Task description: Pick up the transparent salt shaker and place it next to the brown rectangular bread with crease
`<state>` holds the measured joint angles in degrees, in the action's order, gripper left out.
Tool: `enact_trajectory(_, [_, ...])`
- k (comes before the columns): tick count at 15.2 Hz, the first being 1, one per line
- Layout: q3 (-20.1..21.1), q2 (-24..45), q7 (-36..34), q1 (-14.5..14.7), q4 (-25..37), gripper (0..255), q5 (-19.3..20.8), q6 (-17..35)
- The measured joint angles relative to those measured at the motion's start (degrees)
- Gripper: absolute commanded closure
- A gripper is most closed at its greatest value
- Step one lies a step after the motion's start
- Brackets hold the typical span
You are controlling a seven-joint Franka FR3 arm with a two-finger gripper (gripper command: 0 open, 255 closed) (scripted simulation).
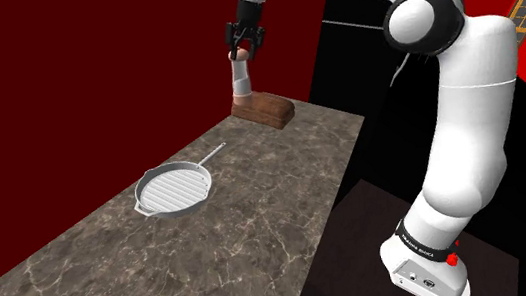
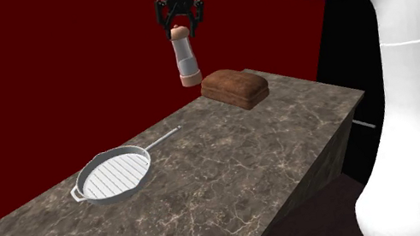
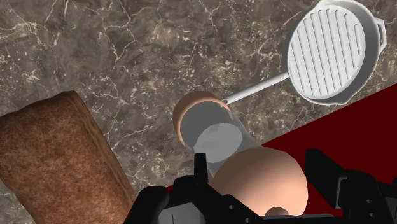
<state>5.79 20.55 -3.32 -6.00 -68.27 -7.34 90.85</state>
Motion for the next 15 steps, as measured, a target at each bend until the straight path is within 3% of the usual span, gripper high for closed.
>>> enact_trajectory(3, [-0.7,10.2,1.8,-1.3,15.4,255,0.5,-5.5])
enact_trajectory(4, [-0.9,15.7,2.0,-1.5,24.0,255,0.7,-8.6])
enact_trajectory(5, [-0.9,17.1,2.4,-1.8,25.4,255,0.8,-9.0])
enact_trajectory(8, [-1.0,17.2,2.9,-2.0,23.6,255,0.8,-6.9])
enact_trajectory(15, [-1.1,13.1,4.0,-2.3,11.3,255,0.5,1.1])
